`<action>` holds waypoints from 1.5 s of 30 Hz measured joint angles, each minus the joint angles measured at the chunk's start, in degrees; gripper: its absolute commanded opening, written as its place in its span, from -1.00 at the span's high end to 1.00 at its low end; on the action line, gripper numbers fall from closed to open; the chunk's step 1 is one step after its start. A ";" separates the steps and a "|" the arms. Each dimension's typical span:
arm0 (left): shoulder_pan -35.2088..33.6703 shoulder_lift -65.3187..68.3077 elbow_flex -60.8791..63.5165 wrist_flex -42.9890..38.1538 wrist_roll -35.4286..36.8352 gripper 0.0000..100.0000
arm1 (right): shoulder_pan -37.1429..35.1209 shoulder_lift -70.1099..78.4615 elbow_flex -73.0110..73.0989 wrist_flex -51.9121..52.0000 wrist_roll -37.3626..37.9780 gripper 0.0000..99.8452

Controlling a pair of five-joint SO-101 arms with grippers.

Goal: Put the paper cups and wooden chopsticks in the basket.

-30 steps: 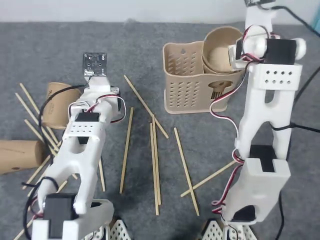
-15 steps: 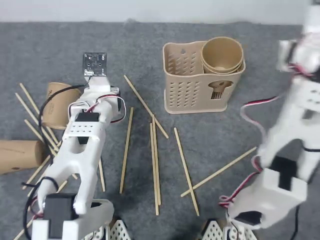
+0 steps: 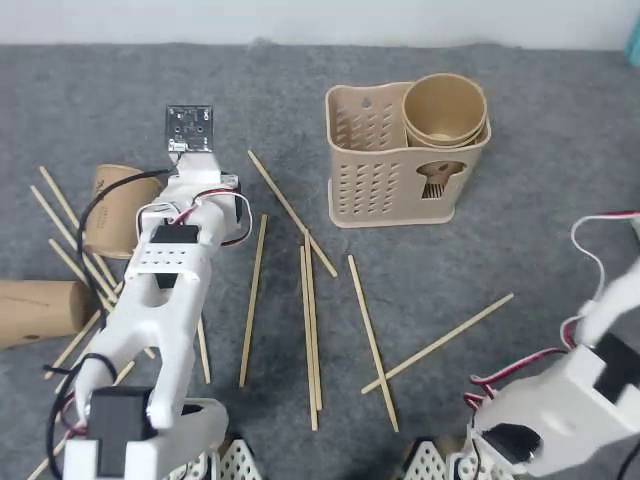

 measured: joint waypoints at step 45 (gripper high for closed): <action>1.05 0.00 0.26 0.00 -1.67 0.98 | 11.87 21.63 18.81 -68.04 -3.69 0.99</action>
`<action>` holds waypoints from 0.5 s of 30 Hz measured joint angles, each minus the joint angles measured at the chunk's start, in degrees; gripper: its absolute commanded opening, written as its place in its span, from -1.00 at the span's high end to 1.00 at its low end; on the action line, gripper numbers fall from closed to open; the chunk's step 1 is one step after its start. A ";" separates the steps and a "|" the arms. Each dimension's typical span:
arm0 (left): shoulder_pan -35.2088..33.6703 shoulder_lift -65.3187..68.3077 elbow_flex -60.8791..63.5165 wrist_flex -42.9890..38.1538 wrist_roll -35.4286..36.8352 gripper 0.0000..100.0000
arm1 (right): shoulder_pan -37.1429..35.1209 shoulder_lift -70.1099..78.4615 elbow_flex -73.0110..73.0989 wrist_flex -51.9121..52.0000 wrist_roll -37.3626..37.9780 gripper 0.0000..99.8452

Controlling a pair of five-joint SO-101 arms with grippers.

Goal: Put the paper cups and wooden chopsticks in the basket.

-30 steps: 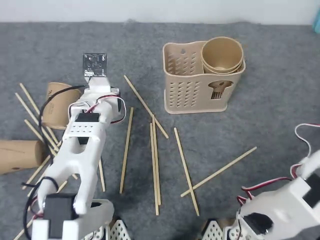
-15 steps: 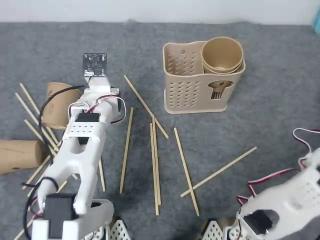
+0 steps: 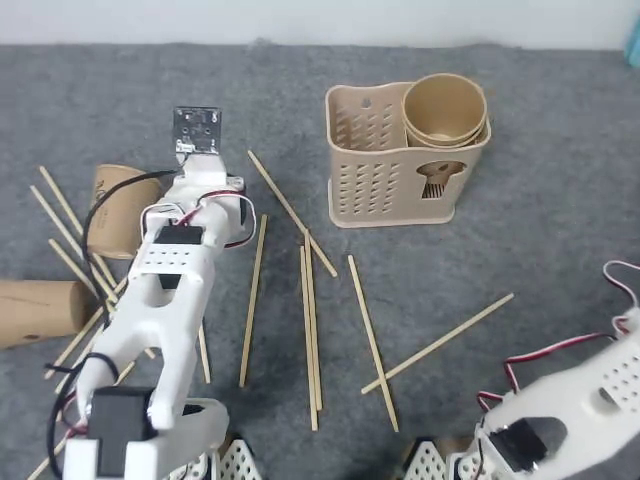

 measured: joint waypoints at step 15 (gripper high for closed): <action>0.00 0.00 0.00 0.00 -1.32 0.98 | -0.09 -16.18 0.00 19.78 -9.76 0.39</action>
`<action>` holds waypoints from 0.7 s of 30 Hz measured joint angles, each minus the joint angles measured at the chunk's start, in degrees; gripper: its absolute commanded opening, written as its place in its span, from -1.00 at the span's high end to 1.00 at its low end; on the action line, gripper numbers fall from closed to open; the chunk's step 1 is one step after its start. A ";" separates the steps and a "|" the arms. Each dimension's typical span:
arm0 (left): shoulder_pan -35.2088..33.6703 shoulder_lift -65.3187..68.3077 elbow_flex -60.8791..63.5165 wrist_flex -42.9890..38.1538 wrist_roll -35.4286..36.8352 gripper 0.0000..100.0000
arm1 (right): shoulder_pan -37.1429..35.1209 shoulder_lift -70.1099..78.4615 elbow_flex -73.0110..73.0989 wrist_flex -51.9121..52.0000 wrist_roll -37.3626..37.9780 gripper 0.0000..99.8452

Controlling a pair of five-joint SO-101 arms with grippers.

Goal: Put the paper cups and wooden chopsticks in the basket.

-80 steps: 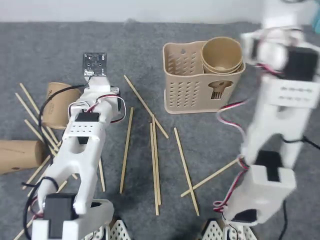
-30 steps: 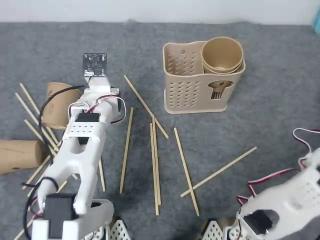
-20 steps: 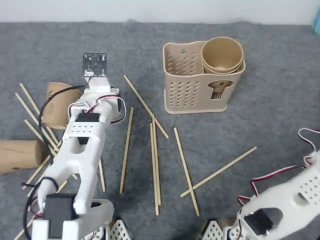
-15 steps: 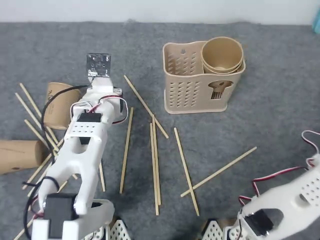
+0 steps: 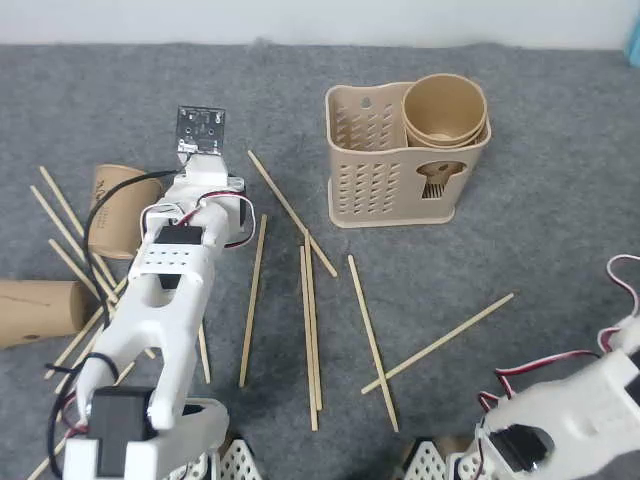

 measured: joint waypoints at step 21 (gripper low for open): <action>0.00 0.00 0.00 0.00 0.00 0.98 | -6.42 16.35 0.00 -26.90 4.48 1.00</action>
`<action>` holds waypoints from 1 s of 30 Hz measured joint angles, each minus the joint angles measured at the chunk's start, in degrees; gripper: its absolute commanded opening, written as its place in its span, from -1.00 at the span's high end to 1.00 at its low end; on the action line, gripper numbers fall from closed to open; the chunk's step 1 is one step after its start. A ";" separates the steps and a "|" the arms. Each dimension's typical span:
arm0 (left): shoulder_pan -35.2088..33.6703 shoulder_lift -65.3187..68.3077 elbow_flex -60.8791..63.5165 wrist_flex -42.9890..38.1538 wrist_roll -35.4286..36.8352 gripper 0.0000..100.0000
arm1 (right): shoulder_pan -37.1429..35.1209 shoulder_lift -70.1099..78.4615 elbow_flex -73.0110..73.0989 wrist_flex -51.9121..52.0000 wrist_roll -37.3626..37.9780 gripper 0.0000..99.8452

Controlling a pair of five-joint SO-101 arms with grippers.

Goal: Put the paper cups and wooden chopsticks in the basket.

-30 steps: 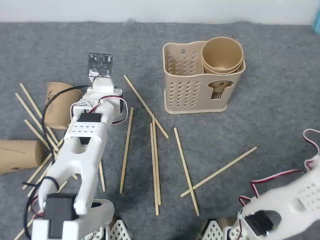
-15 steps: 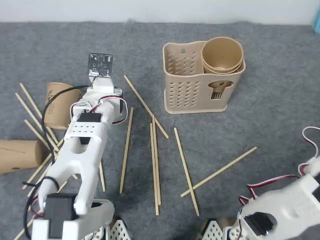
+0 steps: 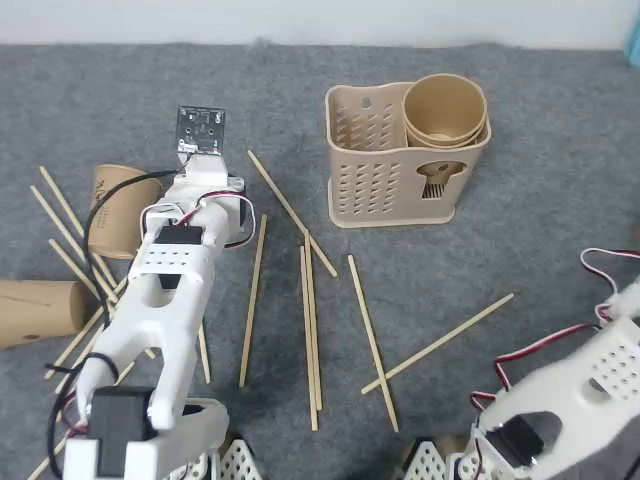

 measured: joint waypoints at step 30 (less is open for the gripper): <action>0.00 0.00 0.18 0.00 0.00 0.98 | -7.65 -39.12 0.00 90.20 -1.85 0.97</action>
